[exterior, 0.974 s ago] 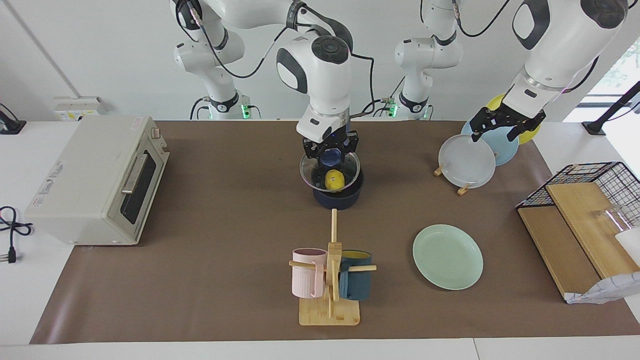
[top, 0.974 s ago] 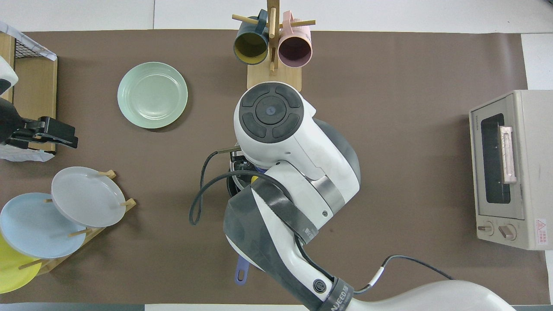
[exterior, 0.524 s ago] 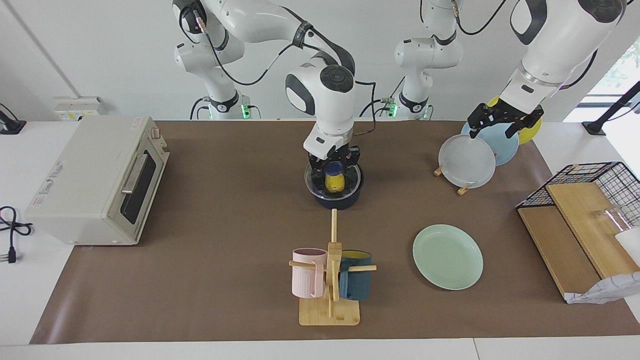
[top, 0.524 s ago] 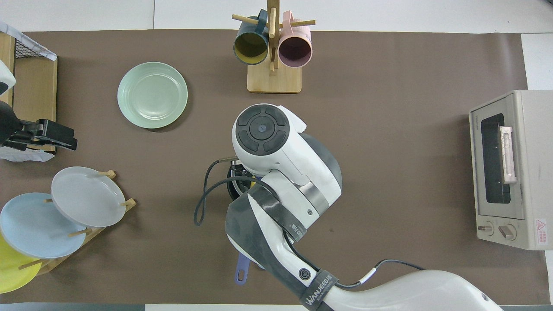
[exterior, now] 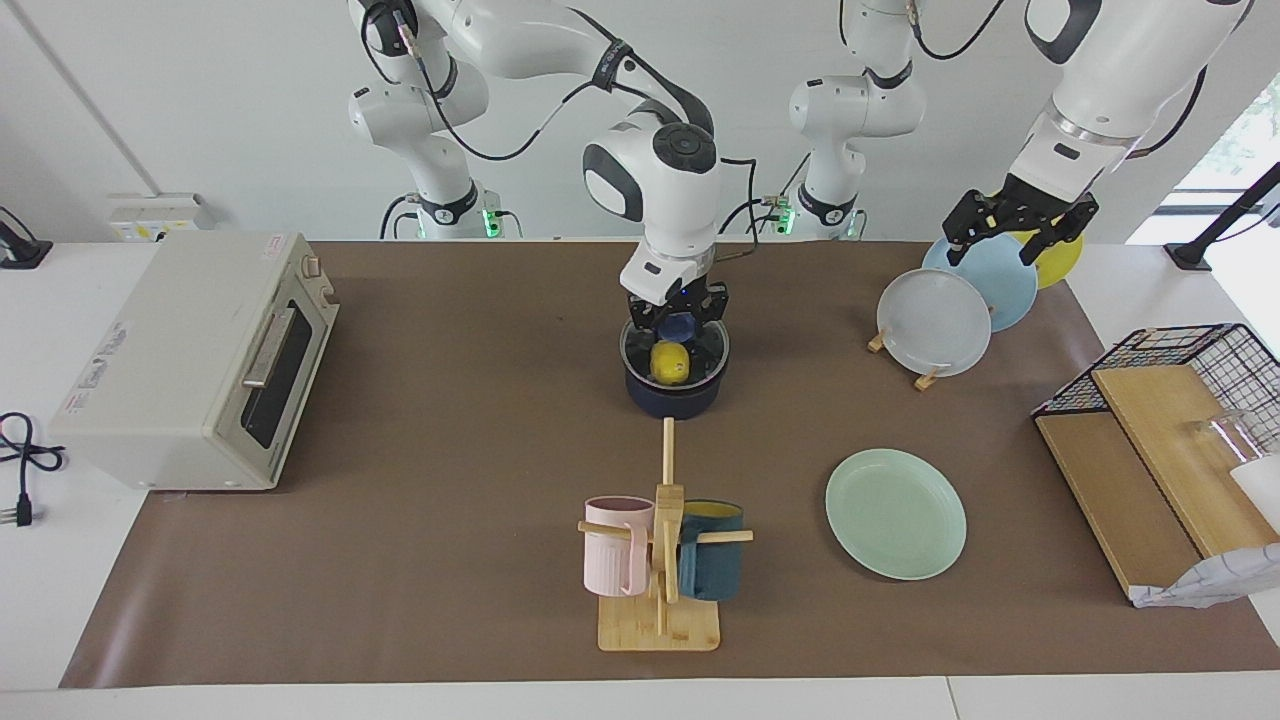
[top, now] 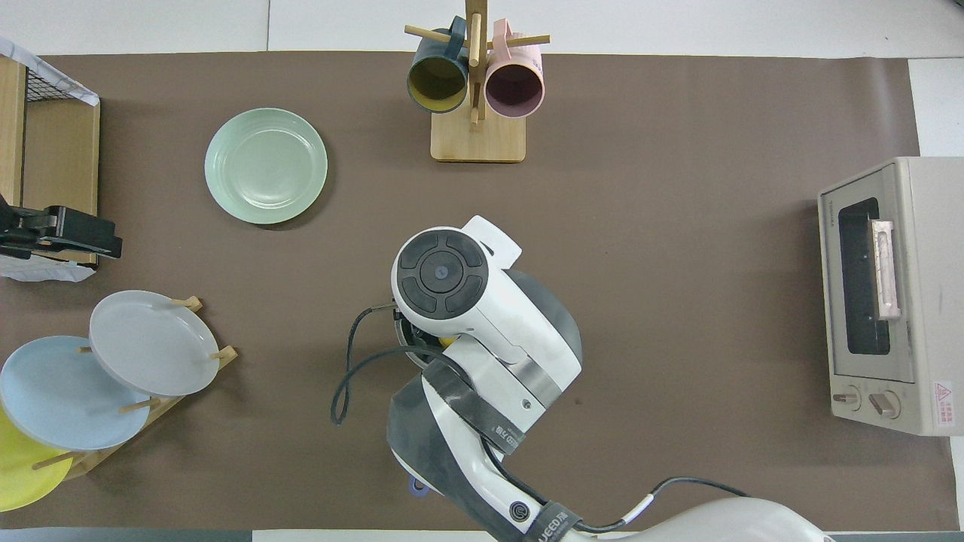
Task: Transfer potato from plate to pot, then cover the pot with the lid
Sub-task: 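Carry the glass lid over the pot with the right gripper, then lower the lid onto the pot and open the right gripper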
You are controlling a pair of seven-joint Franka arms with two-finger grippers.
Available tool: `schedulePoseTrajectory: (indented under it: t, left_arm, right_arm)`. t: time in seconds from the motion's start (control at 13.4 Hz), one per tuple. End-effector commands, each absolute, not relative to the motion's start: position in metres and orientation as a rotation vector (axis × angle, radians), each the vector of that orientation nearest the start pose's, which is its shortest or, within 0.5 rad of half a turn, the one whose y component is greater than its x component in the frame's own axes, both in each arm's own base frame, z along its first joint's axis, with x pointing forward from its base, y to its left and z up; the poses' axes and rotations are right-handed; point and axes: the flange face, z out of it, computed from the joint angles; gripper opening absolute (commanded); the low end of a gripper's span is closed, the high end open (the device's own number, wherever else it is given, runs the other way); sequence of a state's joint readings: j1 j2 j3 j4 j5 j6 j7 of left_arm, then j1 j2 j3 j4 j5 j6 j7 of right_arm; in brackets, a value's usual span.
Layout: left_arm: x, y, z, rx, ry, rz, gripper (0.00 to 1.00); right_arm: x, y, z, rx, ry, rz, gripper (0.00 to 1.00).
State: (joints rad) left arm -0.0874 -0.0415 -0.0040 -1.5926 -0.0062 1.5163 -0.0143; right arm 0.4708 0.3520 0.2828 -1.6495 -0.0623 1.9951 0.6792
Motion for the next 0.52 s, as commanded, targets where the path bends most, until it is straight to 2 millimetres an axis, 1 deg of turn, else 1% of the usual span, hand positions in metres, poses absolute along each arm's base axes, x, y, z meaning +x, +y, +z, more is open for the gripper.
schedulePoseTrajectory:
  t: [0.0,0.07,0.22,0.45]
  left_arm:
    - [0.531,-0.046,0.632,-3.129,0.105,0.026,1.00]
    - [0.531,-0.047,0.631,-3.131,0.105,0.028,1.00]
    - [0.530,-0.048,0.631,-3.130,0.108,0.033,1.00]
    - [0.530,-0.049,0.631,-3.133,0.110,0.033,1.00]
  right_arm:
    - [0.488,0.428,0.420,-3.105,-0.106,-0.009,0.00]
    - [0.484,0.435,0.419,-3.097,-0.125,-0.018,0.00]
    - [0.482,0.439,0.416,-3.099,-0.136,-0.023,0.00]
    - [0.481,0.439,0.412,-3.143,-0.197,-0.077,0.00]
